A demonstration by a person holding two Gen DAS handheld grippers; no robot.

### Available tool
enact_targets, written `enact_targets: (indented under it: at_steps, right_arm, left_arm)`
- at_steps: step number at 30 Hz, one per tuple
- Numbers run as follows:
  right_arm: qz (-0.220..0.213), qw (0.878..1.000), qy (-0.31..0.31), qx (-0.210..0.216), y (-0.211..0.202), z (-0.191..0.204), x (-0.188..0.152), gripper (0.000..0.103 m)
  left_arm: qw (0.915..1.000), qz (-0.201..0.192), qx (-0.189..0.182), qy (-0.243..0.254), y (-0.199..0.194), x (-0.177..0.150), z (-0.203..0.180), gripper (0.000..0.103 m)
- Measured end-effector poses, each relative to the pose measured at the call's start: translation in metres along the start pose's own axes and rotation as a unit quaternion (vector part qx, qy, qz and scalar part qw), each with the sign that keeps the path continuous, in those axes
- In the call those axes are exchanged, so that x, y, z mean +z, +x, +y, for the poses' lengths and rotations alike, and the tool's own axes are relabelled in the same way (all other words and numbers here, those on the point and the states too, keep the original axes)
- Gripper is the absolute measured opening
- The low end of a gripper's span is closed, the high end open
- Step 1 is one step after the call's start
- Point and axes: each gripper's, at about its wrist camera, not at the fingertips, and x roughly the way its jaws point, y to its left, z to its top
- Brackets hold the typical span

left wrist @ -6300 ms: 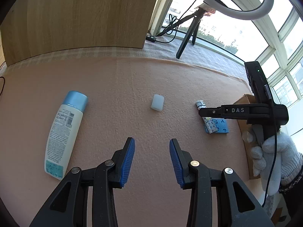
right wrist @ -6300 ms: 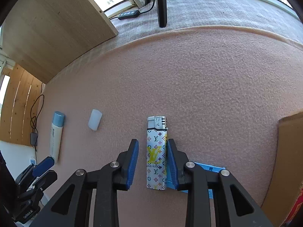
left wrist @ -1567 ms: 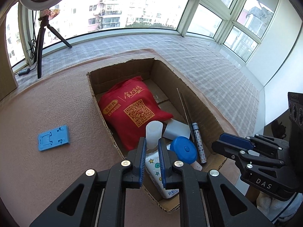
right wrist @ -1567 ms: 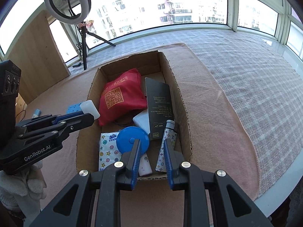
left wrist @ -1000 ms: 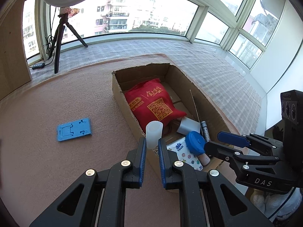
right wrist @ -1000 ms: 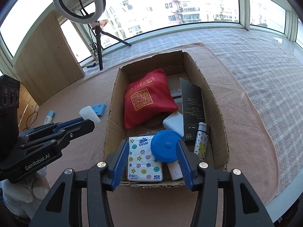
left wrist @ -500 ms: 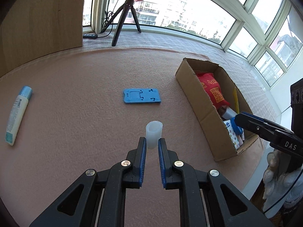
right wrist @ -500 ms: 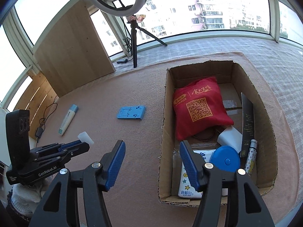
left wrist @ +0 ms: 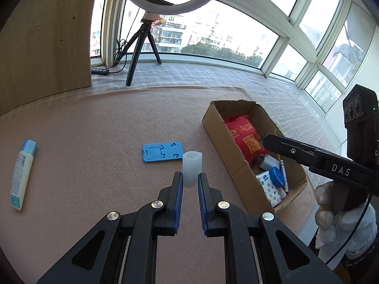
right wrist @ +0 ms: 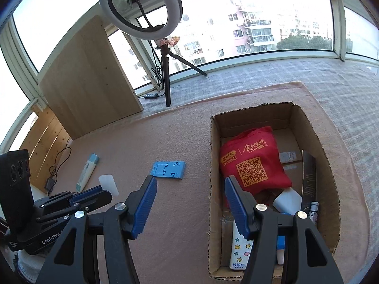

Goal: Organize objects

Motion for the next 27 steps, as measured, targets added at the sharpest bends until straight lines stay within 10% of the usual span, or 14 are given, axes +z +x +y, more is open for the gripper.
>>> enact_targets:
  at_steps: [8, 23, 27]
  right_arm:
    - [-0.028, 0.995, 0.069, -0.061, -0.053, -0.069, -0.021, 0.056]
    - [-0.030, 0.994, 0.090, -0.062, -0.061, -0.083, -0.037, 0.056]
    - [-0.026, 0.994, 0.085, -0.064, -0.062, -0.078, -0.041, 0.056]
  left_arm:
    - [0.9953, 0.012, -0.060, 0.075, 0.063, 0.052, -0.081, 0.013]
    - [0.9962, 0.067, -0.022, 0.051, 0.103, 0.047, -0.021, 0.014]
    - [0.9945, 0.085, -0.030, 0.053, 0.127, 0.043, -0.023, 0.033]
